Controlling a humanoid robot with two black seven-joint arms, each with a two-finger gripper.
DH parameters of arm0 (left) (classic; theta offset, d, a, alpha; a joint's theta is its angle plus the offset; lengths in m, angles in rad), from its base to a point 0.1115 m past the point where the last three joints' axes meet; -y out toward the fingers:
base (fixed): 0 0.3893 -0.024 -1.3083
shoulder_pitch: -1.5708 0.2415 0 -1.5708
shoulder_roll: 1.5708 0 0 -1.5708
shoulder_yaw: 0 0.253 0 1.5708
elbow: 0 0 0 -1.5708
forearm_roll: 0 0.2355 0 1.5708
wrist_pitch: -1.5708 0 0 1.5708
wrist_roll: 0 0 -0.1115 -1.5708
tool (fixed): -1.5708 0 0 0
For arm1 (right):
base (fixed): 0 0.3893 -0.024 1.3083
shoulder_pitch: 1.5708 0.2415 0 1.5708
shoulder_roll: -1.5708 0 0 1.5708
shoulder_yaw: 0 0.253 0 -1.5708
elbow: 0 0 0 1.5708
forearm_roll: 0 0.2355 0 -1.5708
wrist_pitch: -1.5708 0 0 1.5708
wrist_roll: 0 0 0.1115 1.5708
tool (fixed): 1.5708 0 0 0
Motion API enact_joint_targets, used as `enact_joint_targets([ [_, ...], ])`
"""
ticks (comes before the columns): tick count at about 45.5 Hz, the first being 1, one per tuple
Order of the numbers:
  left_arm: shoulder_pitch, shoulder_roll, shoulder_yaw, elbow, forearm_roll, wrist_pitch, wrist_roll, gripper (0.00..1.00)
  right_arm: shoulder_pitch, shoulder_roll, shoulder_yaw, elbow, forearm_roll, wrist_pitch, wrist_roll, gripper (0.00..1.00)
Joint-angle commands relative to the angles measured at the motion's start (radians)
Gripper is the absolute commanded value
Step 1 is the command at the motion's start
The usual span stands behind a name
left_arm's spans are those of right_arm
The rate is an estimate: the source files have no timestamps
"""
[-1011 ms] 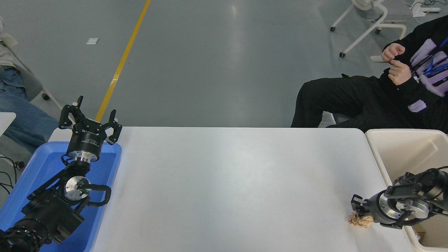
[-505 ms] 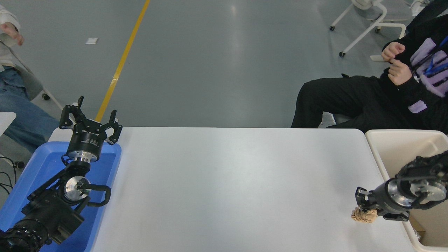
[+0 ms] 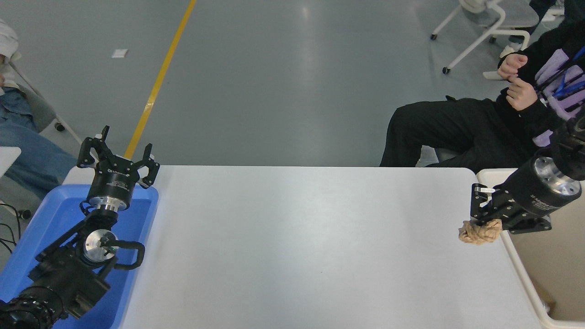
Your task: Pick up paper ball place in dustbin
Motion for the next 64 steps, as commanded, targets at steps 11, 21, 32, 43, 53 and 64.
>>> enact_joint_targets([
  [11,0.000,0.000,0.000,0.000,0.000,0.001,0.000,0.99,0.387,0.071,-0.106,0.114,0.068,0.031,0.000,0.00],
  [21,0.000,0.000,0.000,0.000,0.000,0.001,0.000,0.99,0.376,0.090,-0.115,0.103,0.066,0.031,-0.001,0.00],
  [32,0.000,0.000,0.000,0.000,0.000,0.001,0.000,0.99,0.243,0.042,-0.196,-0.015,0.074,0.031,-0.001,0.00],
  [43,0.000,0.000,0.000,0.000,0.000,0.001,0.000,0.99,0.018,-0.067,-0.225,-0.245,0.125,0.031,-0.001,0.00],
  [53,0.000,0.000,0.000,0.000,-0.002,0.001,0.000,0.99,-0.246,-0.197,-0.172,-0.302,0.126,-0.254,0.000,0.00],
  [64,0.000,0.000,0.000,0.000,0.000,0.001,0.000,0.99,-0.694,-0.177,0.009,-0.515,0.103,-0.582,0.000,0.00],
])
